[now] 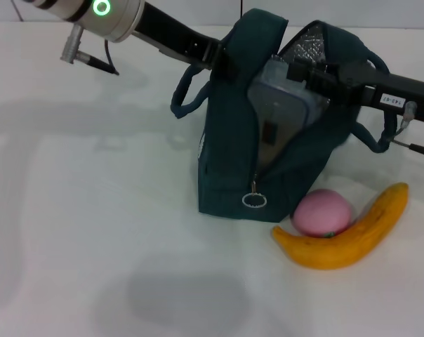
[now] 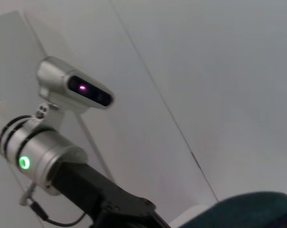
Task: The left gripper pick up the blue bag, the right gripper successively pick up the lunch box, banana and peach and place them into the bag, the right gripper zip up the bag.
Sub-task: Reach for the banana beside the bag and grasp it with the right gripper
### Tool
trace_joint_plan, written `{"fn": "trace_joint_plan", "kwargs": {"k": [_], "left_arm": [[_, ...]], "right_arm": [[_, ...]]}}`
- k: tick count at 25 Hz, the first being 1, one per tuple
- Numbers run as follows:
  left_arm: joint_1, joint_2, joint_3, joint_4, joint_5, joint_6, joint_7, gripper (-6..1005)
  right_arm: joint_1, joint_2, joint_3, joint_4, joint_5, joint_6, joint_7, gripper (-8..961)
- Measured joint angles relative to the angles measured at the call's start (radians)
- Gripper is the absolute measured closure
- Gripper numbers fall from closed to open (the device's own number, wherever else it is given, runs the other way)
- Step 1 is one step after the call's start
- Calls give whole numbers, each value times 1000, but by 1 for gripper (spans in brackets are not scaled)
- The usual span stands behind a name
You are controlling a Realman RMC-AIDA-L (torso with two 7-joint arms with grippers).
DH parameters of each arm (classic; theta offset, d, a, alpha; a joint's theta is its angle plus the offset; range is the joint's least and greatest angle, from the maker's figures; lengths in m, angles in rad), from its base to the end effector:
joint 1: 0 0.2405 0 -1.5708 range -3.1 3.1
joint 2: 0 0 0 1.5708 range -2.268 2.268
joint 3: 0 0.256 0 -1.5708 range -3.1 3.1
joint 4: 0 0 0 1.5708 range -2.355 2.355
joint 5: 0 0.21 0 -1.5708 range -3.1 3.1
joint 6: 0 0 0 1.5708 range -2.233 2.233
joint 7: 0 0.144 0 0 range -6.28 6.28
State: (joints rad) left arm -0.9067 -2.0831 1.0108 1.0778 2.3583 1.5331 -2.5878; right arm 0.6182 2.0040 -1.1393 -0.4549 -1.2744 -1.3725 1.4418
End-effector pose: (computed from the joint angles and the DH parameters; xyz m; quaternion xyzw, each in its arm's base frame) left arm -0.1004 0.4103 0.0115 -0.9104 -0.3984 -0.0344 0.1064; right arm 0.2053 0.3733 -0.0067 -0.8727 0.2653 0.3896 0.1272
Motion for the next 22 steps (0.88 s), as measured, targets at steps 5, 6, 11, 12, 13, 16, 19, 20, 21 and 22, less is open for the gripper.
{"fn": "trace_joint_plan", "kwargs": {"k": [5, 6, 11, 12, 13, 16, 19, 20, 21, 22], "left_arm": [[11, 0, 0, 2, -1, 0, 0, 912], [13, -1, 0, 3, -1, 0, 0, 912], [25, -1, 0, 5, -2, 1, 0, 912], [26, -1, 0, 5, -2, 1, 0, 912], [26, -2, 0, 5, -2, 1, 0, 912], [35, -2, 0, 6, -3, 0, -2, 912], [46, -1, -3, 8, -3, 0, -4, 912], [47, -1, -3, 8, -2, 0, -4, 912], [47, 0, -4, 8, -3, -3, -4, 912], [46, 0, -4, 7, -3, -5, -5, 912]], "right_arm": [[-9, -2, -1, -34, -10, -7, 2, 771], [-9, -6, -1, -45, -15, -13, 1, 757], [-61, -40, 3, -240, -111, -72, 76, 572], [-81, -44, 4, -308, -145, -75, 112, 530], [-105, -47, 5, -383, -183, -75, 147, 501], [-164, -47, 7, -589, -314, -74, 239, 415], [-214, -26, 6, -825, -512, -96, 328, 330], [-227, -16, 7, -889, -576, -116, 352, 301], [-235, -7, 9, -953, -634, -146, 373, 301], [-241, -1, 10, -1007, -686, -177, 393, 301]]}}
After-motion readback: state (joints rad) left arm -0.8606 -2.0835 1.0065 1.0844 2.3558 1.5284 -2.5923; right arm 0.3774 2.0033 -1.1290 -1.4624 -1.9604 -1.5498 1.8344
